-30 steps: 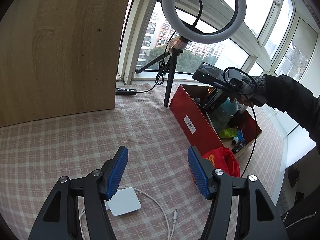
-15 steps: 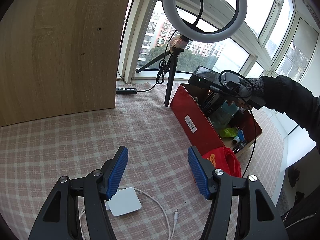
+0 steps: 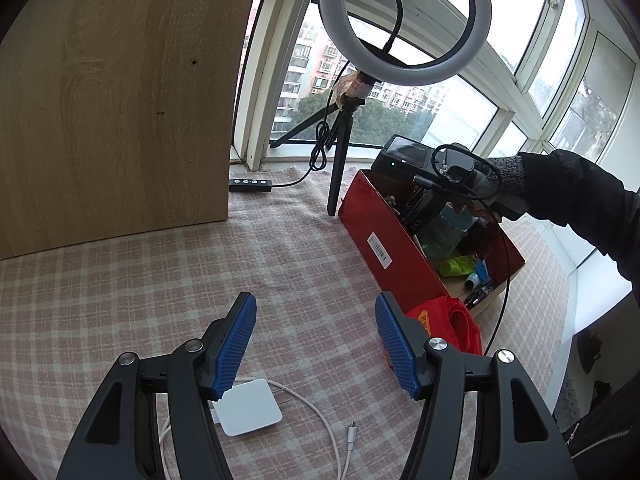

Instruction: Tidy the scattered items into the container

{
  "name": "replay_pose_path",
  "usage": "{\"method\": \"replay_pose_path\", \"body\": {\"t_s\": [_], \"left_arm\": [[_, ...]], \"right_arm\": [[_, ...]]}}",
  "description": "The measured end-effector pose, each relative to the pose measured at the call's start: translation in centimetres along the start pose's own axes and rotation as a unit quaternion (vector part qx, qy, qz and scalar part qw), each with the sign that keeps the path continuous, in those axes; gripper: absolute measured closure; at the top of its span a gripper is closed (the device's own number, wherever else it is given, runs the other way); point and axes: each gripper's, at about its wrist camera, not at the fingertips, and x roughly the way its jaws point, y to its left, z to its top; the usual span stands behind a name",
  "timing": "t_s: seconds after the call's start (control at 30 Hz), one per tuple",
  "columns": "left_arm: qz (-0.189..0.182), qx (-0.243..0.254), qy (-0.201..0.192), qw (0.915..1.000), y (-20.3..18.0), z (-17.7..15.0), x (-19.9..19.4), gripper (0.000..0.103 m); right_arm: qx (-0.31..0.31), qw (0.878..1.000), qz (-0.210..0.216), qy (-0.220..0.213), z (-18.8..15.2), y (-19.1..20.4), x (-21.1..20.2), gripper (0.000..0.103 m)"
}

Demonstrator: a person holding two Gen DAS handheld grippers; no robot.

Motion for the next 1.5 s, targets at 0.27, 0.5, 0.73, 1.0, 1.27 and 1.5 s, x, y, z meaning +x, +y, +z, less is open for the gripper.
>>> {"method": "replay_pose_path", "body": {"t_s": [0.27,0.5,0.73,1.0,1.27,1.5], "left_arm": [[0.003,0.001,-0.003,1.0,0.0,0.1,-0.1,0.043],[0.003,0.001,-0.005,1.0,-0.1,0.1,-0.2,0.043],[0.002,0.005,-0.006,1.0,-0.5,0.2,-0.4,0.043],[0.003,0.01,-0.01,0.9999,-1.1,0.3,-0.9,0.043],[0.0,0.02,-0.012,0.9997,-2.1,0.4,-1.3,0.043],[0.012,0.015,-0.013,0.9997,-1.6,0.4,-1.7,0.043]], "right_arm": [[0.033,0.999,0.013,-0.021,0.5,-1.3,-1.9,0.081],[0.061,0.996,0.043,-0.049,0.5,-2.6,-4.8,0.082],[0.071,0.993,0.035,-0.087,-0.2,-3.0,-7.7,0.085],[0.071,0.983,0.045,-0.162,-2.6,0.7,-12.4,0.085],[0.032,0.983,0.051,-0.173,-6.0,5.5,-6.6,0.085],[0.027,0.991,0.016,-0.129,-5.7,4.6,-2.7,0.085]]}}
